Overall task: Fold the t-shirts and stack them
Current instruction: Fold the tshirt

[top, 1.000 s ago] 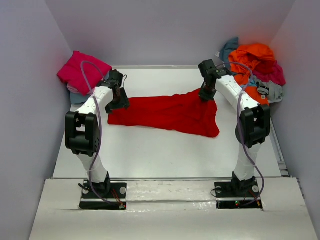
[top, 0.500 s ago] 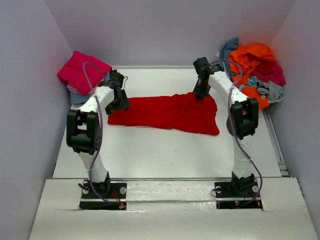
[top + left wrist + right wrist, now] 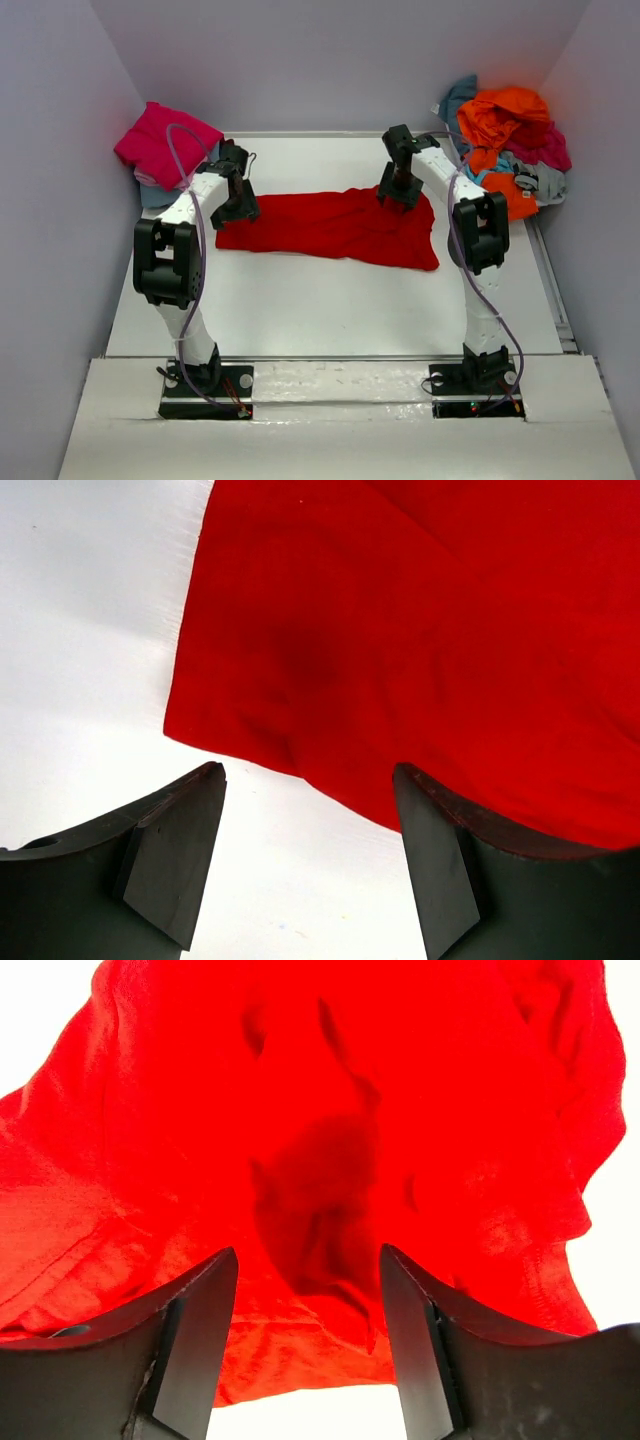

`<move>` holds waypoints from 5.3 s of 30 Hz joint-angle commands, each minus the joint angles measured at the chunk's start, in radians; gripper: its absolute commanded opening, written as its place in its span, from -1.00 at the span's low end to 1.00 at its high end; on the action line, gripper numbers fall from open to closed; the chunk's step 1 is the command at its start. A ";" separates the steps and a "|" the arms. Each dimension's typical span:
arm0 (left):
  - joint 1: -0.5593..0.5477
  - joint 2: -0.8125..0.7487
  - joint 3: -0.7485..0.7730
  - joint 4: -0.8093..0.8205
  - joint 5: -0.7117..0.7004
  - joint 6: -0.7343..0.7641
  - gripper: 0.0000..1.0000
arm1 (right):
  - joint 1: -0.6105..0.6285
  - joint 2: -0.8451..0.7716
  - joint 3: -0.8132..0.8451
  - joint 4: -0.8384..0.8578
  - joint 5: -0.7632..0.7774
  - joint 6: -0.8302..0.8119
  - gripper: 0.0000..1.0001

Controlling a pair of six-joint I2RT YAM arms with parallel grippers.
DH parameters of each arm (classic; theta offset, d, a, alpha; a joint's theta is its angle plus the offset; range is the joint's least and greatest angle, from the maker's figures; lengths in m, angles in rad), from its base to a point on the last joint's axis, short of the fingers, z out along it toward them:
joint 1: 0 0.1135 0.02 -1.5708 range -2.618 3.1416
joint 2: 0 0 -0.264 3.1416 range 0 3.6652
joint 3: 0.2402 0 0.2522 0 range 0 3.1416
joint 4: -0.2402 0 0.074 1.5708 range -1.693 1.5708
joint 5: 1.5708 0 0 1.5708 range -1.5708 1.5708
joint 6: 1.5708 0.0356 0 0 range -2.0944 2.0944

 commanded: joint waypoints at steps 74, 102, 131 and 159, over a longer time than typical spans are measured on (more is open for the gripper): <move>-0.034 0.052 0.068 -0.023 0.003 0.026 0.58 | 0.041 -0.207 -0.322 0.090 -0.055 0.026 -0.24; -0.034 0.049 0.061 -0.025 -0.002 0.032 0.58 | 0.041 -0.136 -0.294 0.123 -0.038 0.020 -0.70; -0.034 0.046 0.036 -0.011 0.006 0.021 0.58 | 0.041 0.015 0.106 0.036 -0.138 -0.106 -0.86; -0.053 0.067 0.055 -0.008 0.017 0.018 0.58 | 0.069 0.155 0.278 0.107 -0.244 -0.234 0.08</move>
